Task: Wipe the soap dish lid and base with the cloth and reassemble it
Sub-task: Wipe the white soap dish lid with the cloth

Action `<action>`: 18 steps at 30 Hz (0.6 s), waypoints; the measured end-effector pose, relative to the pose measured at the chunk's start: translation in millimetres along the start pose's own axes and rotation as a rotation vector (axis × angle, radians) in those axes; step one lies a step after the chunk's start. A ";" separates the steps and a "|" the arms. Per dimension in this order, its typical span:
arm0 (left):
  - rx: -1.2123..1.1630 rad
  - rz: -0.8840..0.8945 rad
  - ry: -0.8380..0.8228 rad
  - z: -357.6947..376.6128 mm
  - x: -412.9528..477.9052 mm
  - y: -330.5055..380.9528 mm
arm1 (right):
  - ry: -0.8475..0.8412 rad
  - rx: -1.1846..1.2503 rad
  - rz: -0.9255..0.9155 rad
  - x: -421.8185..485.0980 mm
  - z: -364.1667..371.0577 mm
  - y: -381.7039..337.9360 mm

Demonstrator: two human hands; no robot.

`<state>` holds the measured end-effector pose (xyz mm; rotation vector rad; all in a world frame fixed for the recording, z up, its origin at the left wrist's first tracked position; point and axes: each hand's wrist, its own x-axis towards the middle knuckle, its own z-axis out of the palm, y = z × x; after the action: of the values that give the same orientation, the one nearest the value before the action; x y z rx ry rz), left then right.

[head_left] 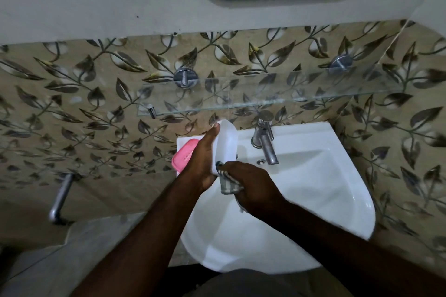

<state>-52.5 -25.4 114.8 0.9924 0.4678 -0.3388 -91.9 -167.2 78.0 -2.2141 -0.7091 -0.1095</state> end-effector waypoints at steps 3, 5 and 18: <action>0.075 -0.090 -0.035 2.5 -3.9 2.7 | -0.124 -0.423 -0.311 3.2 -8.4 32.3; 0.097 -0.141 -0.068 0.8 -3.8 3.3 | -0.256 -0.610 -0.394 16.4 -22.2 48.9; -0.041 -0.070 -0.018 -2.8 4.1 -2.8 | 0.222 1.025 0.842 36.1 -45.3 17.6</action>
<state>-50.9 -24.7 109.4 0.9338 0.4925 -0.3987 -45.8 -192.6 107.9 -1.3017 0.3084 0.3549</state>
